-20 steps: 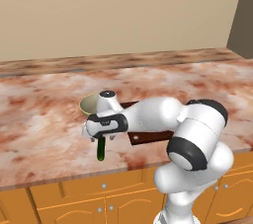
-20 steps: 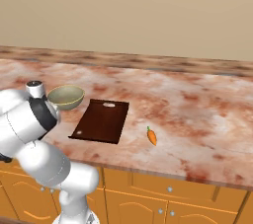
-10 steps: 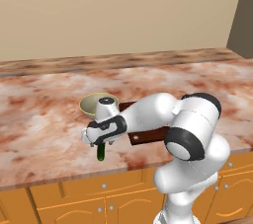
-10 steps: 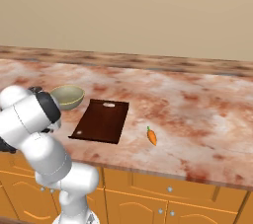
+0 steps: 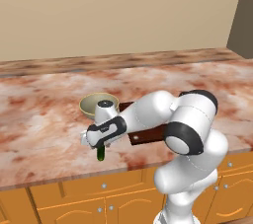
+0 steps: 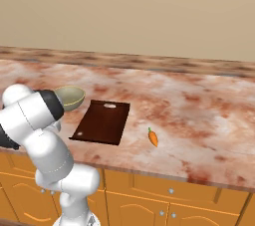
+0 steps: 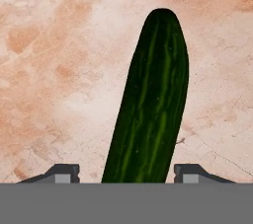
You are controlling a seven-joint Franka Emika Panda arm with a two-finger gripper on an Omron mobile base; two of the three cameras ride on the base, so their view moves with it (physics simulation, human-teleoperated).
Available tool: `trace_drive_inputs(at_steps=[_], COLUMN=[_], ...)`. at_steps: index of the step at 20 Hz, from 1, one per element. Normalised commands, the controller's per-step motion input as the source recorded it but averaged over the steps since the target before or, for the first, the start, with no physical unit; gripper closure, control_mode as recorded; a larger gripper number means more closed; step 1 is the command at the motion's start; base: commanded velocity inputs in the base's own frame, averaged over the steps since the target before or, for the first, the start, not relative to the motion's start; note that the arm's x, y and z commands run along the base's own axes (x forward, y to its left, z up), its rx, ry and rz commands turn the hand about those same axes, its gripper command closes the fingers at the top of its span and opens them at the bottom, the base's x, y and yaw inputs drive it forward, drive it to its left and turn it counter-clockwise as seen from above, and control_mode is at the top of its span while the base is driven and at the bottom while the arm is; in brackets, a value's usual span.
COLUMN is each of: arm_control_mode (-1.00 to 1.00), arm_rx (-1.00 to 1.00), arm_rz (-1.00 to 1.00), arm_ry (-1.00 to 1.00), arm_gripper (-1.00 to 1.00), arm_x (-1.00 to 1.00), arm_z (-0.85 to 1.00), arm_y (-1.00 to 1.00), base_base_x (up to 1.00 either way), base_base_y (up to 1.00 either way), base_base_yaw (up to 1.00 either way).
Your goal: Place the two vegetables and bowl onto the tray for setting up a vegetable dip station.
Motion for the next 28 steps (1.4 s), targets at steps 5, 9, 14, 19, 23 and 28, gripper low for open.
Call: trace_drive_inputs(at_steps=[5, 9, 14, 19, 23, 28], arm_control_mode=[-1.00, -1.00, -1.00, -1.00, -1.00, -1.00], arm_rx=[0.00, 0.00, 0.00, 0.00, 0.00, 0.01], arm_rz=[0.00, 0.00, -0.03, -0.08, -0.16, -0.25], arm_ry=[0.00, 0.00, -0.02, -0.06, -0.02, 0.00], arm_gripper=[1.00, 1.00, 1.00, 1.00, 1.00, 1.00], arm_x=[0.00, 0.00, -0.01, 0.00, -0.01, -0.04], arm_z=[0.00, 0.10, 0.40, 0.60, 0.60, 0.46], arm_y=[0.00, 0.00, -0.04, -0.20, -0.40, -0.61], base_base_x=[0.00, 0.00, 0.00, 0.00, 0.00, 0.00], base_base_y=[0.00, 0.00, 0.00, 0.00, 0.00, 0.00], base_base_yaw=[0.00, 0.00, 0.00, 0.00, 0.00, 0.00])
